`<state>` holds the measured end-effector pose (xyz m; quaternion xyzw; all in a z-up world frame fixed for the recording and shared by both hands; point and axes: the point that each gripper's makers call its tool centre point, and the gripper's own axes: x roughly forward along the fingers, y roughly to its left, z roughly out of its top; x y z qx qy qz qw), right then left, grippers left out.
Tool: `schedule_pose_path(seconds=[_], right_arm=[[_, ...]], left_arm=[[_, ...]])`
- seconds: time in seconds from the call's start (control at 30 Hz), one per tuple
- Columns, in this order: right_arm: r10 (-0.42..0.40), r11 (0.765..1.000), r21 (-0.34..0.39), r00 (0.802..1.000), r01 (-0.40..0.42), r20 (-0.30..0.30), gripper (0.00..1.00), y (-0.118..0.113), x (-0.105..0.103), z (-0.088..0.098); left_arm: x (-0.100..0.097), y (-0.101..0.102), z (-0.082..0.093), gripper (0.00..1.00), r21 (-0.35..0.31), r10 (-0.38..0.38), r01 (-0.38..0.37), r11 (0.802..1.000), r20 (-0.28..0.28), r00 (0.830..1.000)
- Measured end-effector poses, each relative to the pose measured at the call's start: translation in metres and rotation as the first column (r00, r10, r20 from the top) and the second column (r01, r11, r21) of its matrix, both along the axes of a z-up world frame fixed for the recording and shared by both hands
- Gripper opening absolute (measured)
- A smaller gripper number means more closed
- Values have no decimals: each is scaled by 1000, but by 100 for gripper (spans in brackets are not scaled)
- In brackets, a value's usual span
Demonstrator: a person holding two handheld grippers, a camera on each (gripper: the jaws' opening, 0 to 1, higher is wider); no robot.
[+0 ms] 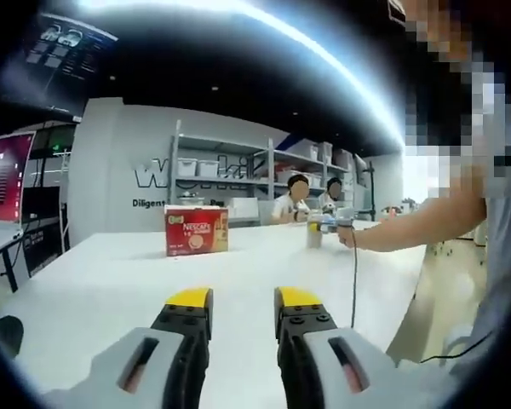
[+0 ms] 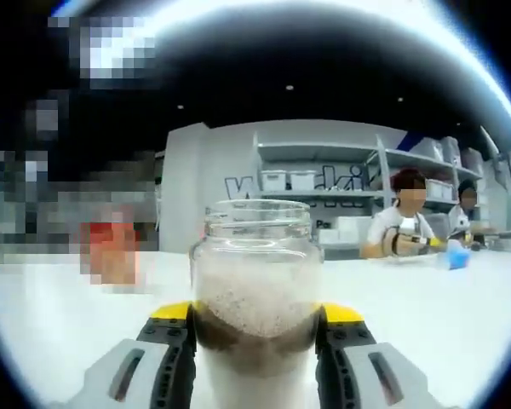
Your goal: Tear open the coffee pouch, take out the coffee, and pour the coffee from the pouch into the cup
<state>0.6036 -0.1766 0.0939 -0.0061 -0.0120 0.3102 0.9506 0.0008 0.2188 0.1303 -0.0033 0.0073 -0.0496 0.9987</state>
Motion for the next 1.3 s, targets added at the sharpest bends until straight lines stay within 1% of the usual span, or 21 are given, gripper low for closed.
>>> schedule_pose_path(seconds=[0.17,0.3,0.5,0.77,0.9,0.97,1.0,1.03,1.1,1.17,1.3], right_arm=[[-3,1000,5,1000,3,8,55,-1,0,0],[-16,1000,3,1000,16,4,55,-5,6,0],[-34,999,5,999,34,4,55,-7,6,0],[-43,999,2,999,43,-4,55,-8,11,-1],[-45,999,13,999,45,7,56,-9,12,-1],[-59,998,1,998,59,6,56,-9,11,1],[-64,998,4,998,64,27,58,-9,11,5],[-69,998,18,996,68,54,61,-8,7,12],[-73,997,18,996,73,58,66,-6,2,18],[-92,996,21,994,91,61,66,-7,-9,27],[-117,992,50,990,113,80,66,-10,-41,48]], left_arm=[[-4,0,2,31,-1,10,-10,1000,4,1000],[-5,-1,1,31,6,10,-10,1000,-2,1000],[-7,-5,0,31,9,4,-4,1000,-7,1000],[-10,-3,-1,31,9,9,-9,1000,-9,1000],[-11,-2,-2,32,8,9,-9,1000,-11,1000],[-12,0,-2,32,7,13,-13,1000,-8,1000],[-12,1,-3,33,6,16,-16,1000,-8,1000],[-13,2,-4,34,5,17,-17,1000,-9,1000],[-13,4,-5,35,4,22,-22,1000,-11,1000],[-14,7,-5,37,0,24,-24,1000,-15,1000],[-17,14,-2,38,-4,31,-31,1000,1,1000]])
